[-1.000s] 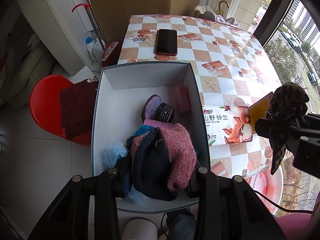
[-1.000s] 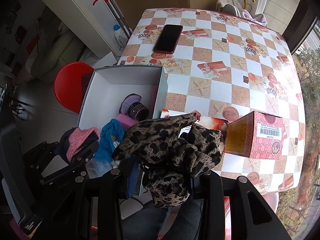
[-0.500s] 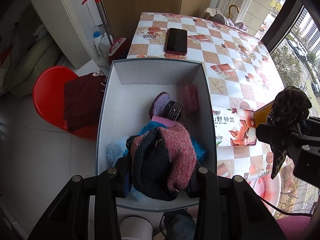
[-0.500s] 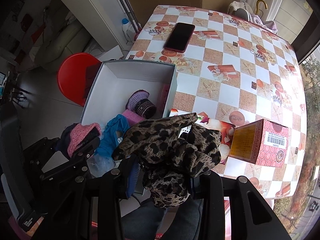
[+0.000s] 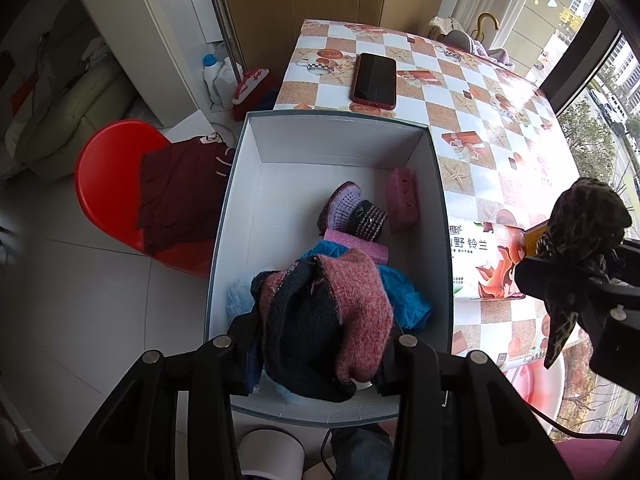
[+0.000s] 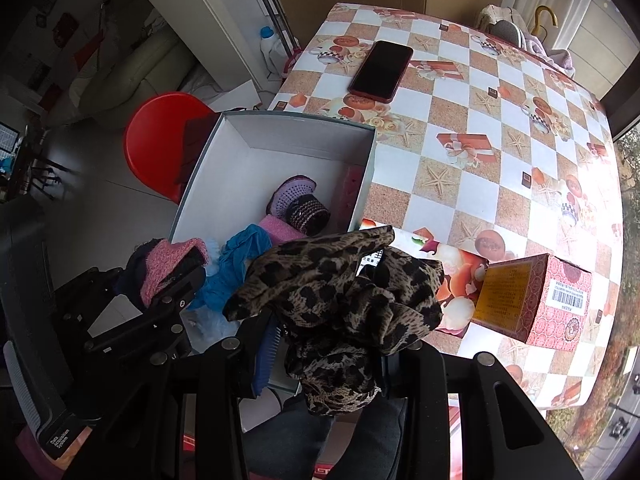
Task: Organize soft objects
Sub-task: 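Carry the leopard-print scarf with the right tool over the box while the left tool carries the knit hat, then open the right tool to drop the scarf while the left tool drops the knit hat into the box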
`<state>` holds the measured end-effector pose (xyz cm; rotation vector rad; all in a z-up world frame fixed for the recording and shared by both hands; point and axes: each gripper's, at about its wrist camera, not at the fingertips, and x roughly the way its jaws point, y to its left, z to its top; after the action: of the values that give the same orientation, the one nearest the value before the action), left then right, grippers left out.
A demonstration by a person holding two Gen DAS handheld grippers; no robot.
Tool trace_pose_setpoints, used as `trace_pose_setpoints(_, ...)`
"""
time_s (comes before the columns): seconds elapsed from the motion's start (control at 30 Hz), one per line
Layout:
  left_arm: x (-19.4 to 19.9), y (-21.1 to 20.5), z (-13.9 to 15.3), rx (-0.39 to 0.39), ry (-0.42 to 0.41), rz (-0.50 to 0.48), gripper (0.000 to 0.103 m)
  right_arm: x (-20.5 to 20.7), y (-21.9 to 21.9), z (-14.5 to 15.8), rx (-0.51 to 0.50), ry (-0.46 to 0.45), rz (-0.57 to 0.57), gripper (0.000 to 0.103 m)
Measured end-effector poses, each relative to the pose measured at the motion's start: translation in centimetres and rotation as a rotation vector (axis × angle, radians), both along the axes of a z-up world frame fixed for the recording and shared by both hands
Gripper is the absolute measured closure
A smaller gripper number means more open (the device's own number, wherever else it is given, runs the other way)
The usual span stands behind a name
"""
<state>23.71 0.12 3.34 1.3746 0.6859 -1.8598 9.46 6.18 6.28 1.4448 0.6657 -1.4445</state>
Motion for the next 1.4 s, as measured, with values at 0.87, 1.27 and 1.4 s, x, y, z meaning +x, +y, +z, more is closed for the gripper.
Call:
trace_pose_setpoints(0.87,0.4,-1.1,-1.1,0.016,-0.034,0.046,0.057,1.3,-3.0,-1.2,0.013,-0.024,0.082,0.062)
trace_pose_setpoints(1.27,0.5,-1.1,-1.2,0.02,-0.033,0.076,0.018,1.9,-4.8,-1.0,-0.021,-0.019,0.123,0.022)
trace_pose_setpoints(1.4,1.2,-1.1,-0.5,-0.012,-0.007,0.088,0.016,1.9,-5.1,-0.5,-0.016,0.022,0.139,0.004)
